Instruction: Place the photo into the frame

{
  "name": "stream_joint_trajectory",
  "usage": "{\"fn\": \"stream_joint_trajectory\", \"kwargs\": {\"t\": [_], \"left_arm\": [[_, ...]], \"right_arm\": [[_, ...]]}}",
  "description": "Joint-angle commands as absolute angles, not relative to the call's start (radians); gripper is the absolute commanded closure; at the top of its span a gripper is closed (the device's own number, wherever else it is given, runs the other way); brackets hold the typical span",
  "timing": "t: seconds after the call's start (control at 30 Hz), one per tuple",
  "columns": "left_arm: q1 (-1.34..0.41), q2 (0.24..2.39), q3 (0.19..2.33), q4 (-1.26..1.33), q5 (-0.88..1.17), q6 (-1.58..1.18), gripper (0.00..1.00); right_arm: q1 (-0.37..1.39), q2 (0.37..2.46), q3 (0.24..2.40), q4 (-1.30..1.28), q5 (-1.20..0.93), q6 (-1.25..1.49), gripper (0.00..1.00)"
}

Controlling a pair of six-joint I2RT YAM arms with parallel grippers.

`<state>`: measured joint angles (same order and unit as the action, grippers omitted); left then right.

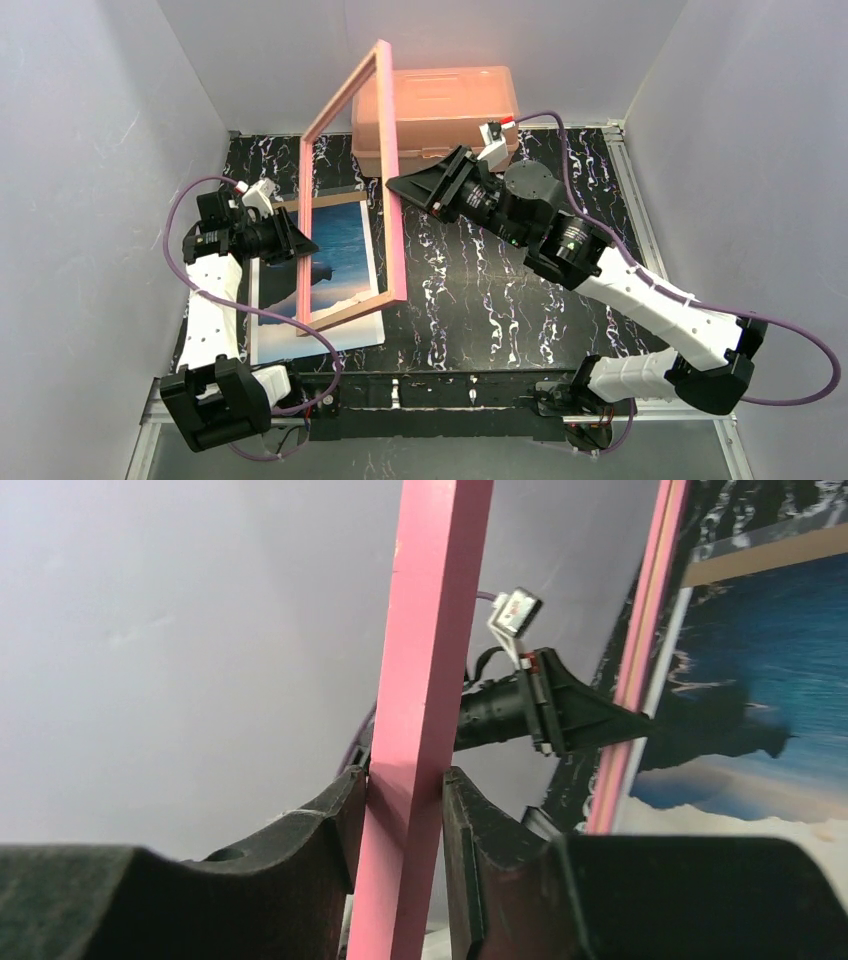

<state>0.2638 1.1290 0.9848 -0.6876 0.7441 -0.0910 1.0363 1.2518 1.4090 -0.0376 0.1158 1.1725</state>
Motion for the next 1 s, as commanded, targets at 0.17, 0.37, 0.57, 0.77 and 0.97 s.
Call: {"fn": "stream_joint_trajectory", "kwargs": {"t": [0.17,0.37,0.57,0.77,0.97], "left_arm": [[0.259,1.055,1.028,-0.716,0.731,-0.017,1.0],[0.259,1.0,1.007,-0.743,0.691,0.083,1.0],[0.259,1.034,1.017,-0.82,0.705,0.149,0.96],[0.206,1.073,0.998,-0.866,0.746,0.194,0.68],[0.147,1.131,1.003,-0.886,0.723,0.214,0.41]], "right_arm": [[0.985,1.253,1.415,-0.214,0.049,1.088,0.51],[0.967,1.222,1.413,-0.332,0.119,1.054,0.64],[0.955,1.17,1.366,-0.547,0.206,1.02,0.83],[0.901,1.069,1.247,-0.668,0.222,1.007,0.99],[0.857,0.959,1.174,-0.707,0.224,1.001,0.99]]}}
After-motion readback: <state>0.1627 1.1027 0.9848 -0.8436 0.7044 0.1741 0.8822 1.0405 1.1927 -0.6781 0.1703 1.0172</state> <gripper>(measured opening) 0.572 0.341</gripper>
